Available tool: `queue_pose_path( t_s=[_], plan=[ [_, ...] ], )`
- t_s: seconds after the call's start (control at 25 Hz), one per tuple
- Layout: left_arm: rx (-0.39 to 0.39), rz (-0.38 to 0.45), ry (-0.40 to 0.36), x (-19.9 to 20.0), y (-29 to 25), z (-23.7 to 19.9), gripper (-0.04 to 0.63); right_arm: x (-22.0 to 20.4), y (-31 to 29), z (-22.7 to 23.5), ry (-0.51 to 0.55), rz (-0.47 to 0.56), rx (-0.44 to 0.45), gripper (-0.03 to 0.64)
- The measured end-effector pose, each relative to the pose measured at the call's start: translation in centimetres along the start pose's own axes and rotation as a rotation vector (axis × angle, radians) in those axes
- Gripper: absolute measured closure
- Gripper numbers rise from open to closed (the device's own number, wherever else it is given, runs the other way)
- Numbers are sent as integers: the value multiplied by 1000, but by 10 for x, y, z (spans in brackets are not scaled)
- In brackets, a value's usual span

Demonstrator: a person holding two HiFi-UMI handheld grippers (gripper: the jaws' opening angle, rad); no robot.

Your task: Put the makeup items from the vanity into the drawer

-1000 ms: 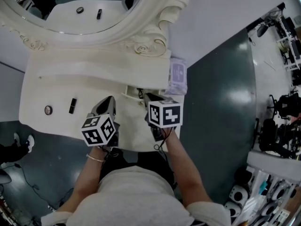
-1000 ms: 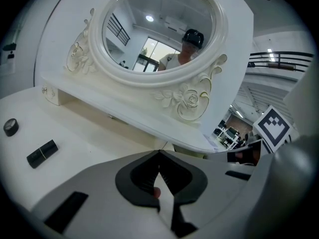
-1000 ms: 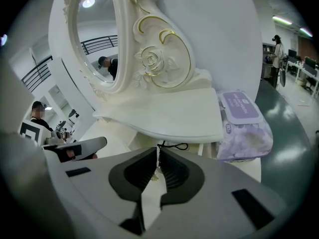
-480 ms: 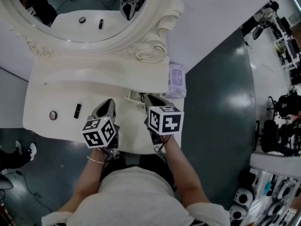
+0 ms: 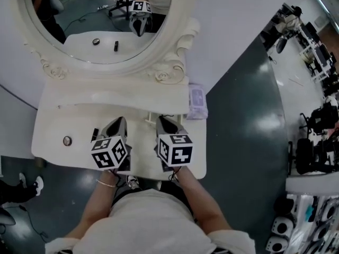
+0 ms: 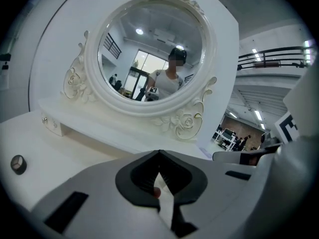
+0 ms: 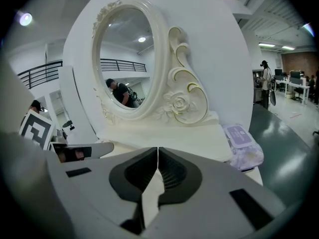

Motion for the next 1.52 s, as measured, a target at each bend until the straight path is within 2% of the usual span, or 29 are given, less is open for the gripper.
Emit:
queue_pose_path(
  t_s=[0.24, 0.68, 0.84, 1.0, 1.16, 1.36, 1.52],
  plan=[
    [-12, 7, -67, 11, 17, -8, 594, -1, 3, -24, -21, 55, 0, 597],
    [11, 29, -110, 8, 29, -11, 594, -2, 10, -33, -8, 63, 5, 597],
    [1, 43, -69, 6, 29, -10, 594, -3, 10, -30, -3, 57, 10, 597],
    [35, 43, -64, 3, 31, -13, 594, -5, 9, -29, 0, 43, 22, 597],
    [63, 48, -26, -1, 35, -17, 594, -5, 5, -31, 17, 24, 48, 597],
    [121, 52, 18, -11, 46, -32, 594, -9, -9, -44, 40, -16, 104, 597],
    [198, 57, 78, -26, 64, -56, 594, -15, -30, -70, 86, -70, 180, 597]
  ],
)
Point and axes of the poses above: the fingertips, and each gripper's own axes: y backward along the fingers, z to its right, x out of its top, the point moved 7 cm from there along y, backward along the fingers, and after that the axes turned 7 degrees about -z, right-handed, at the moved point
